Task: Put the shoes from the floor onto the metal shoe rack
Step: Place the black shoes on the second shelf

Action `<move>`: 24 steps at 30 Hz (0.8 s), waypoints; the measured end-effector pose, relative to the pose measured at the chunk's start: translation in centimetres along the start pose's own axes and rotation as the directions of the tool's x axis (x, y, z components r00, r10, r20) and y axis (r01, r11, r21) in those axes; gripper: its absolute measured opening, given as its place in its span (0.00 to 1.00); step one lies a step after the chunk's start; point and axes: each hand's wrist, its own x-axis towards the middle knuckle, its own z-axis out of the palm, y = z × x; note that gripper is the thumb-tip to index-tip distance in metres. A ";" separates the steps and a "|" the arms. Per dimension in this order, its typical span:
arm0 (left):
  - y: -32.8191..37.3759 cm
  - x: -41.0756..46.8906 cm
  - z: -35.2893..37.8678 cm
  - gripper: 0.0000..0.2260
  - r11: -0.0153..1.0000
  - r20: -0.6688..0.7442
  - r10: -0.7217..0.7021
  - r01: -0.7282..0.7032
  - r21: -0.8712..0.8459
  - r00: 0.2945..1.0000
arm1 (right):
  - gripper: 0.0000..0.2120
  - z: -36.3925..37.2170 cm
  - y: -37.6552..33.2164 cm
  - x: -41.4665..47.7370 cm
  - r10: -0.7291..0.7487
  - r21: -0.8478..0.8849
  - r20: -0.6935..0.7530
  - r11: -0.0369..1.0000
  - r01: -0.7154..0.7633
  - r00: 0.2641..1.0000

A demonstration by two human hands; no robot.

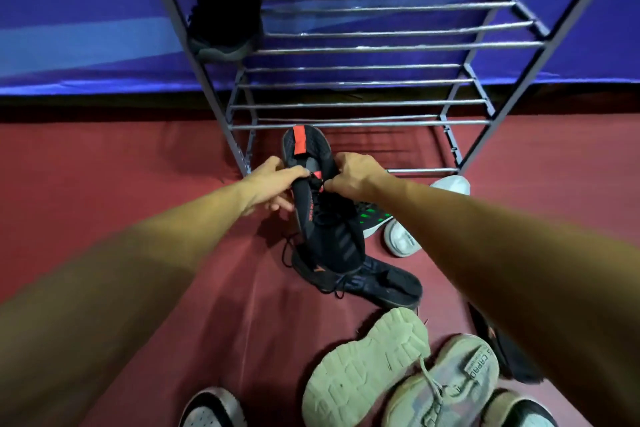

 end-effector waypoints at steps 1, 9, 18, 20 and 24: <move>0.9 -0.5 0.0 0.24 1.000 0.005 -0.014 0.014 -0.013 1.000 | 0.12 -0.8 0.3 -0.4 -0.009 -0.003 -0.003 1.000 0.009 1.000; 5.8 -3.8 0.2 0.14 0.977 -0.158 -0.021 -0.013 -0.212 0.987 | 0.23 -5.5 0.6 -2.9 -0.162 0.036 -0.117 0.985 0.167 0.980; 12.1 -5.2 -1.3 0.06 0.821 -0.255 -0.036 -0.117 -0.560 0.966 | 0.22 -9.6 -2.5 -3.3 -0.213 0.022 -0.380 0.971 0.239 0.900; 11.0 -5.0 -1.0 0.10 0.754 -0.250 -0.076 -0.108 -0.648 0.965 | 0.19 -10.7 -3.4 -3.2 -0.190 0.056 -0.430 0.970 0.236 0.883; 9.4 -4.4 -0.6 0.23 0.621 -0.228 -0.134 -0.097 -0.778 0.964 | 0.05 -11.8 -5.0 -3.6 -0.287 0.065 -0.389 0.939 0.337 0.875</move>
